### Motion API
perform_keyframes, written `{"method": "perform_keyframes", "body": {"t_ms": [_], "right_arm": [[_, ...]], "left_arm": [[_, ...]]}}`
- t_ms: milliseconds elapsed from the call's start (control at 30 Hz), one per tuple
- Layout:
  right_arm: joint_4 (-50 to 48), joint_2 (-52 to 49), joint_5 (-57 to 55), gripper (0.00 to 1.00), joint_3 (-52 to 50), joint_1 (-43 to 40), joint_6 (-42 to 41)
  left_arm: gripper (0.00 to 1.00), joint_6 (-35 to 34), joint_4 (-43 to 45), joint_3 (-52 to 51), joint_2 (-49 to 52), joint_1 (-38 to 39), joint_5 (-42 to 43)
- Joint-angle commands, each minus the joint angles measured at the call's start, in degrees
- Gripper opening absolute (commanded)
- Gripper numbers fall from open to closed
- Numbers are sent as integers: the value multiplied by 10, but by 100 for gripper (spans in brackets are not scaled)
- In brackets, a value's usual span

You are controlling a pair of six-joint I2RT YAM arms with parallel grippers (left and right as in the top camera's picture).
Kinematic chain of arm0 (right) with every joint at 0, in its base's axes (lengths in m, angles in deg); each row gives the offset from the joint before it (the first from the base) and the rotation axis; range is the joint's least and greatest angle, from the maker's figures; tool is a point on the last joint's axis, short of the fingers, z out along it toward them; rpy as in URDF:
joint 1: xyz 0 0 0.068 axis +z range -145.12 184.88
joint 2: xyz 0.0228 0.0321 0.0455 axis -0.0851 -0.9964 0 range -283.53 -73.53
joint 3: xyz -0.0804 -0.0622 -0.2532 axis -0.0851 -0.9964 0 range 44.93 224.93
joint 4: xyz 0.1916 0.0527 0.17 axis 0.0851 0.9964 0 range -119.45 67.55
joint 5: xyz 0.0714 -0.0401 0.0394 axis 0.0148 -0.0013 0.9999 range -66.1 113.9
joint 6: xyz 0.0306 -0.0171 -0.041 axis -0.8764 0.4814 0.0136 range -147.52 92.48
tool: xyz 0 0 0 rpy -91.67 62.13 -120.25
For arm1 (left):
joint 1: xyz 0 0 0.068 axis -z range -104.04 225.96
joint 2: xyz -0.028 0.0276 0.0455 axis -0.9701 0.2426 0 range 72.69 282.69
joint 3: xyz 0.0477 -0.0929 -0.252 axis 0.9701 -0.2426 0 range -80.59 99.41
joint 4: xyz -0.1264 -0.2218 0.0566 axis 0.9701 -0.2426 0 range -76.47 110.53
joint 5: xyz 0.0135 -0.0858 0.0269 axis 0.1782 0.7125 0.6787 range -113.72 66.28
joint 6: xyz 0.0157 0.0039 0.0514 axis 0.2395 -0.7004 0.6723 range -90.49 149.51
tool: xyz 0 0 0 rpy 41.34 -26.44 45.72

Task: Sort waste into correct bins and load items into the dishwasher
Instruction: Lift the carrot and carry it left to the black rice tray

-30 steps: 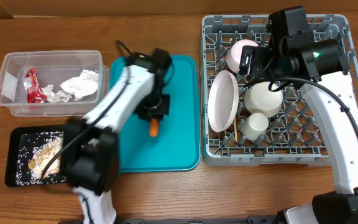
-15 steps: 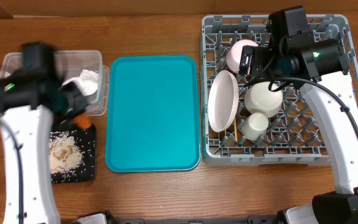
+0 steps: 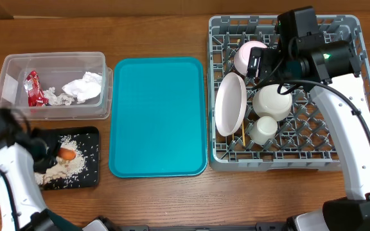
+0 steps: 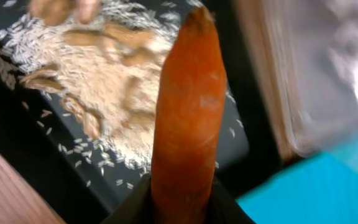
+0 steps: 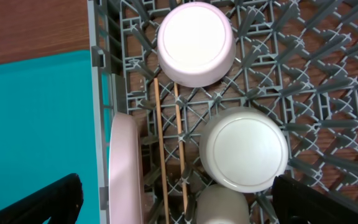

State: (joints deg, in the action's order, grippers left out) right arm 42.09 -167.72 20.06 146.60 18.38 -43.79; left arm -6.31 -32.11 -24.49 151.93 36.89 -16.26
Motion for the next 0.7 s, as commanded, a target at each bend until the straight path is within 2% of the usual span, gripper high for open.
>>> {"method": "perform_keyframes", "body": {"t_ms": [0,133,367,533,600,667], "right_arm": [[-3,-1,-4,100,-1,-1,-1],[-3,-1,-4,100,-1,-1,-1],[-3,-1,-4,100,-1,-1,-1],[-3,-1,-4,100,-1,-1,-1],[-3,-1,-4,100,-1,-1,-1],[-3,-1,-4,100,-1,-1,-1]], "left_arm": [[4,-46,47,-40,-6,-59,80],[4,-53,140,-90,-5,-109,147],[4,-115,253,-155,-5,-104,168],[5,-116,290,-162,-5,-88,168],[10,-121,301,-162,-5,-81,166],[11,-123,311,-162,-3,-72,163]]}}
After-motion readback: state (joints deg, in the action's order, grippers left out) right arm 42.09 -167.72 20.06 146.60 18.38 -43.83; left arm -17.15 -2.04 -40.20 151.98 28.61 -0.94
